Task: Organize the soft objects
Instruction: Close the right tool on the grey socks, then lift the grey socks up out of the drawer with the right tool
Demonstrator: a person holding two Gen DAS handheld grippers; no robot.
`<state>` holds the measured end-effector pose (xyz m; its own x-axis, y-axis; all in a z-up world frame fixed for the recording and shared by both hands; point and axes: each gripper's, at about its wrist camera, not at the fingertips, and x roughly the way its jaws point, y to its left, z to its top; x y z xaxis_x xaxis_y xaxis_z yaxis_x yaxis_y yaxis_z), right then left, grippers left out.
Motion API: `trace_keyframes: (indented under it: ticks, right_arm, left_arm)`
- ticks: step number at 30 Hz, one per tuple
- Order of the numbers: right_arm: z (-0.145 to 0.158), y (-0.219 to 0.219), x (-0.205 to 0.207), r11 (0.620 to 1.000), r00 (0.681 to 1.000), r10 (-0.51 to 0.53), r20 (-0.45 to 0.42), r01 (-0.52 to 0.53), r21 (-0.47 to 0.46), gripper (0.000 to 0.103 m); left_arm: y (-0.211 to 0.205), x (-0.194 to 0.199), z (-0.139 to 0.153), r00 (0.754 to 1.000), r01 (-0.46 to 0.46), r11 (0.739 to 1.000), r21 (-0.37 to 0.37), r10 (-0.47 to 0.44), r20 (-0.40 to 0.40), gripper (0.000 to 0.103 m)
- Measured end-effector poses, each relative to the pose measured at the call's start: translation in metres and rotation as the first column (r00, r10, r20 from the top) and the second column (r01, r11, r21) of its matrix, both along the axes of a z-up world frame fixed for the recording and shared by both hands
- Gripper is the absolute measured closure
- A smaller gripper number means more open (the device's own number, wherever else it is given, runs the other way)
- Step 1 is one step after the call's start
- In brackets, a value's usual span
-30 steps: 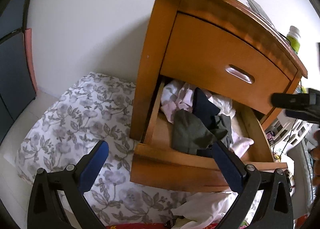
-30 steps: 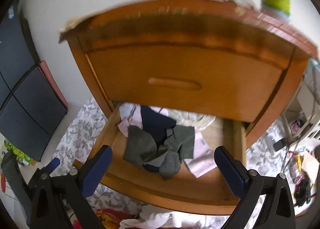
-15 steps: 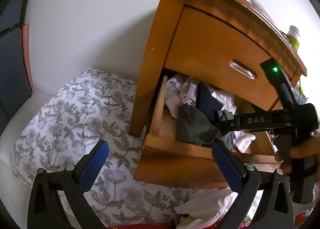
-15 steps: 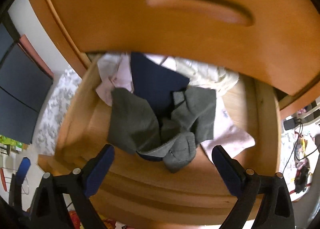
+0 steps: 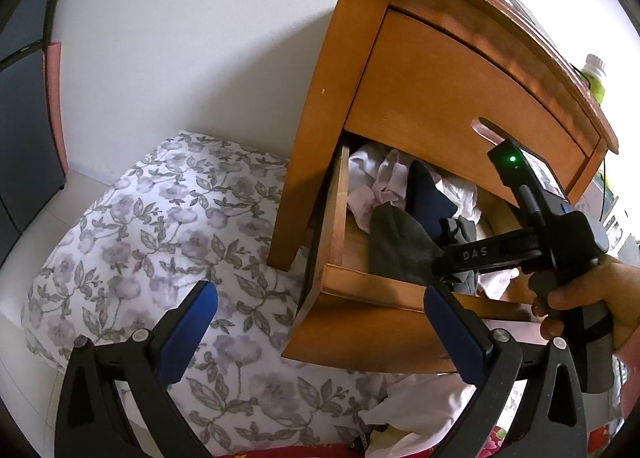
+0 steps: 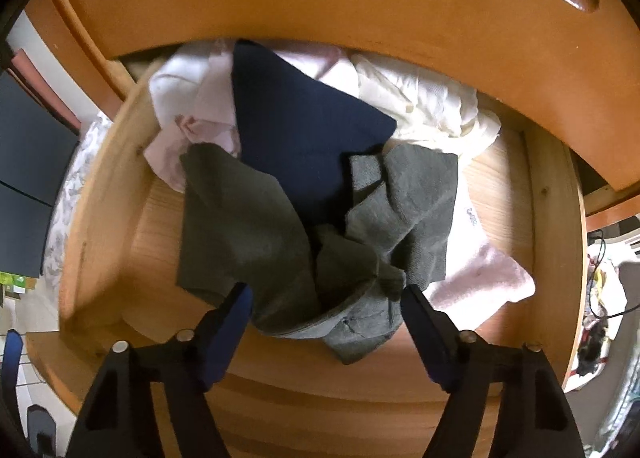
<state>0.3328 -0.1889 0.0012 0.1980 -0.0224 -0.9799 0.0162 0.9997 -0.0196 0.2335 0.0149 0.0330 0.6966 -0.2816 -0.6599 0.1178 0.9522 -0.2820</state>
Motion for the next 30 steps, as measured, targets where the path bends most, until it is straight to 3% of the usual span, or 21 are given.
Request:
trace_keyframes:
  ticks: [6, 8, 12, 19, 30]
  right_arm:
    - [-0.008, 0.002, 0.000, 1.000, 1.000, 0.011, -0.014, -0.011, -0.005, 0.047]
    - [-0.009, 0.002, -0.002, 1.000, 1.000, 0.014, -0.008, -0.014, -0.011, 0.060]
    - [-0.009, -0.002, -0.009, 1.000, 1.000, 0.013, 0.010, -0.013, -0.016, 0.072]
    - [-0.005, -0.016, -0.017, 1.000, 0.999, 0.002, 0.033, -0.002, -0.021, 0.081]
    - [0.036, -0.032, -0.039, 1.000, 0.995, -0.015, 0.104, 0.016, -0.008, 0.083]
  left_arm:
    - [0.002, 0.001, -0.002, 1.000, -0.003, 1.000, -0.004, 0.003, -0.006, 0.000]
    - [0.003, 0.001, -0.003, 1.000, -0.006, 1.000, -0.003, 0.006, -0.010, 0.000]
    - [0.002, 0.002, -0.004, 1.000, -0.003, 1.000, 0.003, 0.003, -0.015, 0.000]
    - [0.000, 0.002, -0.003, 1.000, 0.007, 1.000, 0.012, -0.007, -0.017, 0.000]
    - [0.000, -0.004, 0.003, 1.000, 0.006, 1.000, 0.010, -0.006, -0.005, 0.000]
